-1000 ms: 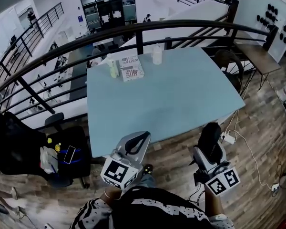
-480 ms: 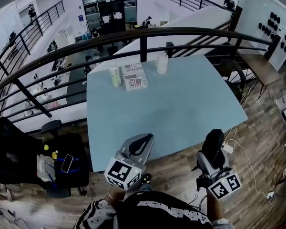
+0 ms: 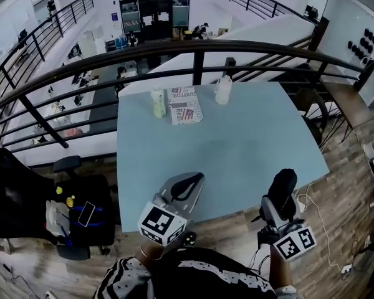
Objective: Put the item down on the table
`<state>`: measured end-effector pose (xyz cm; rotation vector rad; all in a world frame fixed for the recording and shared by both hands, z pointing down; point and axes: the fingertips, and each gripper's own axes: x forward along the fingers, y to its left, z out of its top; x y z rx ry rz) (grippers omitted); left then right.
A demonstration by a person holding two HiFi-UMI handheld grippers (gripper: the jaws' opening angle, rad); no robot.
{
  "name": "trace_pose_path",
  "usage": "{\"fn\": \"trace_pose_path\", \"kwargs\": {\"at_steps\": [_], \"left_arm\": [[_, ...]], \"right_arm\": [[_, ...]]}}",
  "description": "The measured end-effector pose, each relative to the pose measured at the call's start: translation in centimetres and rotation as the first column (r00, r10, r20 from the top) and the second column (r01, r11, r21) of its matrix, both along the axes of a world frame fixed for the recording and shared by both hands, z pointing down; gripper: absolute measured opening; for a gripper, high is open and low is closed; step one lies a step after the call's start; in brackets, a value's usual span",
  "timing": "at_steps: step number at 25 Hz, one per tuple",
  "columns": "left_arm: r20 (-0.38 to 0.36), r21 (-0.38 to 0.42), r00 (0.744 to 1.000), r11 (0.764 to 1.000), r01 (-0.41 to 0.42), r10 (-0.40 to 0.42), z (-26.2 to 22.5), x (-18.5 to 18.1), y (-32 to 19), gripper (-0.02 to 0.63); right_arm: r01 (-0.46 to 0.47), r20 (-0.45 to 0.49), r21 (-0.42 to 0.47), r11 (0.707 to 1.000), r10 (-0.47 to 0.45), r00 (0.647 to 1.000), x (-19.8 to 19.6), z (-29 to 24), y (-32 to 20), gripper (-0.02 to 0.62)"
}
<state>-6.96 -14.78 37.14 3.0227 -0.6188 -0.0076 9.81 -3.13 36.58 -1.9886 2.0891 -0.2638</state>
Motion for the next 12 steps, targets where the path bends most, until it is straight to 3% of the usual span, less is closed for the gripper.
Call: {"fn": "trace_pose_path", "kwargs": {"at_steps": [6,12], "left_arm": [[0.007,0.011,0.999,0.999,0.046,-0.046,0.6,-1.5,-3.2,0.000],[0.012,-0.018,0.998,0.998,0.068,-0.068,1.7,-1.8,-3.5,0.000]], "right_arm": [[0.056,0.016,0.010,0.998,-0.056,0.998,-1.4,0.9,-4.2,0.359],[0.070,0.034,-0.026,0.997,-0.070,0.997,-1.4,1.9,-4.5,0.359]]}}
